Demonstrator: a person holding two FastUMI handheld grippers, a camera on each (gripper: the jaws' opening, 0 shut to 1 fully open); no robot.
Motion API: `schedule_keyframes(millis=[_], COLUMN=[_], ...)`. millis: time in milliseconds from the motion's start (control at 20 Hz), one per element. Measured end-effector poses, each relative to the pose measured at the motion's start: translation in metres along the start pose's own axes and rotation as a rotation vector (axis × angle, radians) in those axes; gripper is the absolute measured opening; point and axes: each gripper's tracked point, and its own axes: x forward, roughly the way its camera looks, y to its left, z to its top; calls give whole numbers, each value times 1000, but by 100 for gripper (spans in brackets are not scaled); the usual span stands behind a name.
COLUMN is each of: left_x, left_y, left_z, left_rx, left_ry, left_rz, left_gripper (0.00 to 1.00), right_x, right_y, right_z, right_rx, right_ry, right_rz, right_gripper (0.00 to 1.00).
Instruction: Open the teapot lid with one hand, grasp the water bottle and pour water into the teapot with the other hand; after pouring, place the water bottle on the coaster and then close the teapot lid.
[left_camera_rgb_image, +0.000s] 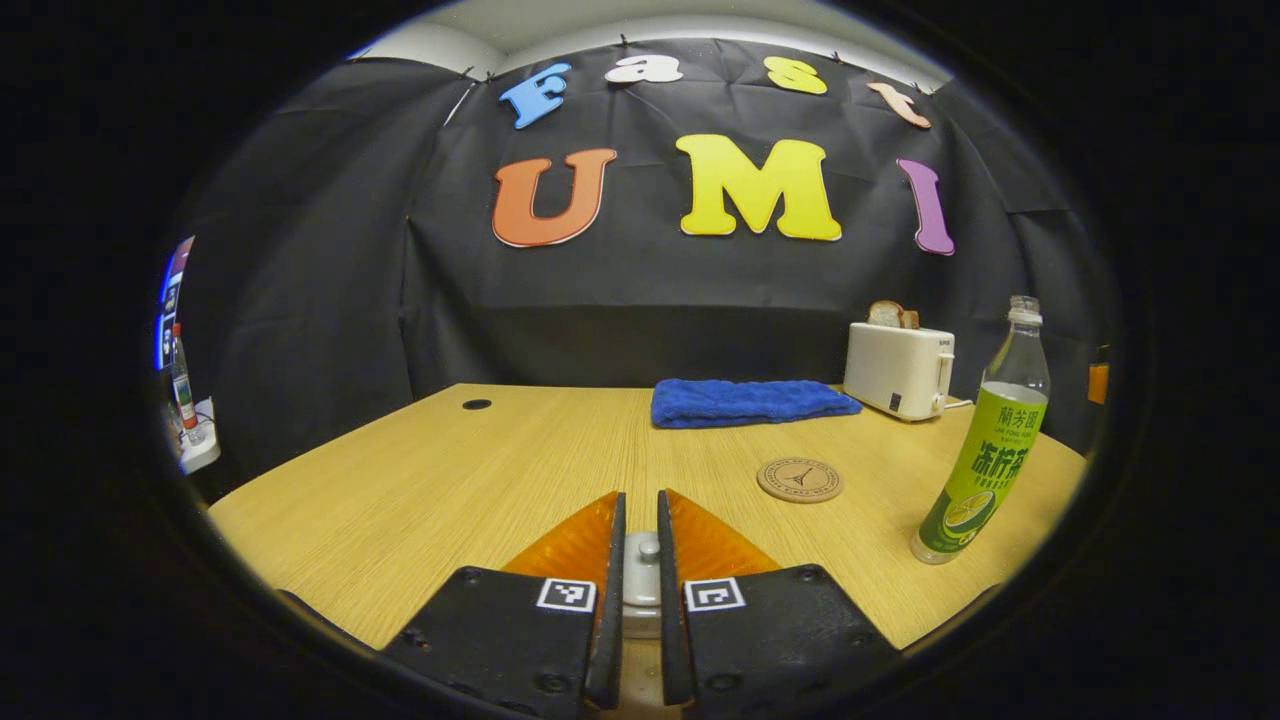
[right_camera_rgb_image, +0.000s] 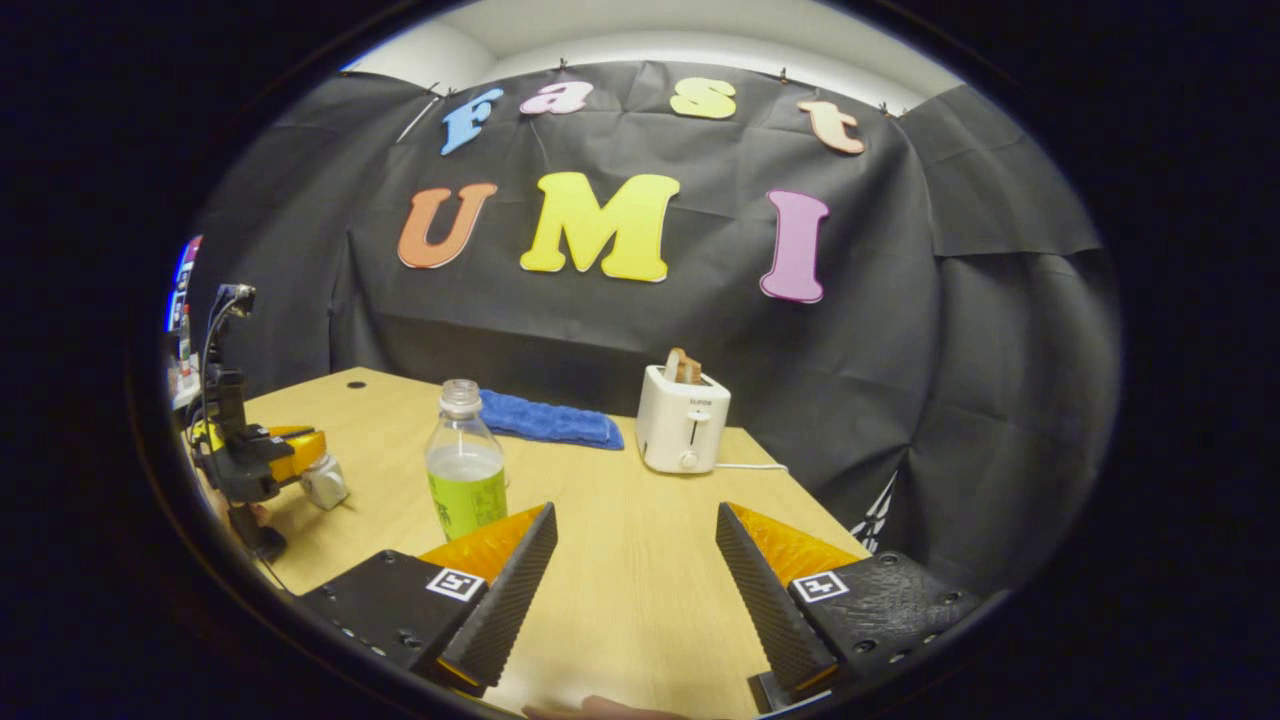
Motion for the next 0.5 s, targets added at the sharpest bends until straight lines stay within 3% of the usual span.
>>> schedule_keyframes(millis=[200, 500], left_x=[-1, -12], left_y=[-1, 6], left_z=[1, 24], left_rx=[-2, 16], left_ry=[-5, -56], left_rz=[-13, 17], left_gripper=[8, 5], right_x=[5, 9], right_y=[8, 25], right_z=[-9, -14], right_rx=[-5, -30], right_ry=[22, 16], right_rz=[11, 45], right_gripper=[96, 96])
